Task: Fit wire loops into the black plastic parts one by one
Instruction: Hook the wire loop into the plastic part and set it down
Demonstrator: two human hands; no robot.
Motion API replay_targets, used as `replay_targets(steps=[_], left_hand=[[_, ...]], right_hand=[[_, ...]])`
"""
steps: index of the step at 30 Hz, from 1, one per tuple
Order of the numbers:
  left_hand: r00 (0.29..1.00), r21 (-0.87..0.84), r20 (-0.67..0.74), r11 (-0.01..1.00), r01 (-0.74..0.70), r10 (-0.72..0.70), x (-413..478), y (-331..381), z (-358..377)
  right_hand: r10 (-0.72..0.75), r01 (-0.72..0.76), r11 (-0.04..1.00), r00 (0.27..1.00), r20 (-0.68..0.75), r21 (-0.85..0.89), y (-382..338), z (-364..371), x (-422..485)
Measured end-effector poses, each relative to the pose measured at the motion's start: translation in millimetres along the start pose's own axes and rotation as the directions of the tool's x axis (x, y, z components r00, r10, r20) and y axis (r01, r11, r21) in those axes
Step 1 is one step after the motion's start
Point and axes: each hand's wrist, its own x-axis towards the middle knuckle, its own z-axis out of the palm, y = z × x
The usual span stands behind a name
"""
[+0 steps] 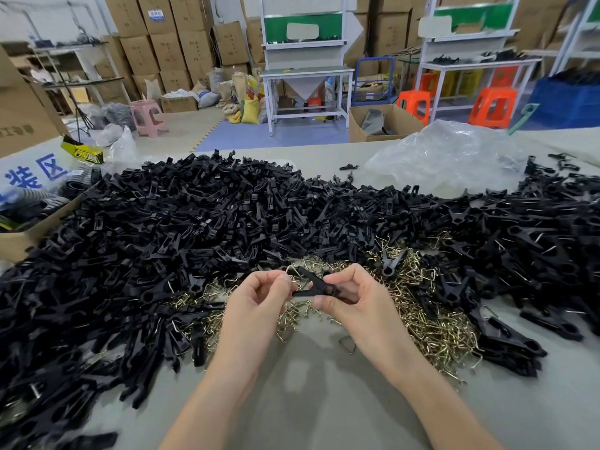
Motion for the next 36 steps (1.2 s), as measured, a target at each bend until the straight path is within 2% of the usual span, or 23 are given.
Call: replay_targets(steps=[9,17,24,36], left_hand=[[0.997,-0.014,0.052,0.999,0.051,-0.05,1.1,-1.0,-0.5],[0.993,0.056,0.1,0.997,0.058,-0.063,-1.3,-4.6,1.5],[0.997,0.002,0.054,0.999,0.048,-0.048,-1.7,-3.0,3.3],[0.997,-0.011,0.059,0.999,0.049,-0.049,-3.2,-0.5,2.3]], right_hand=[[-0.008,0.008,1.0,1.0,-0.016,-0.001,-2.3,-1.4,-0.2],[-0.019,0.019,1.0,1.0,-0.011,-0.014,-1.0,0.2,-0.2],[-0.019,0.018,0.999,1.0,-0.009,-0.028,-1.0,-0.6,0.4],[-0.018,0.018,0.999,1.0,-0.009,-0.031,-0.2,-0.2,0.9]])
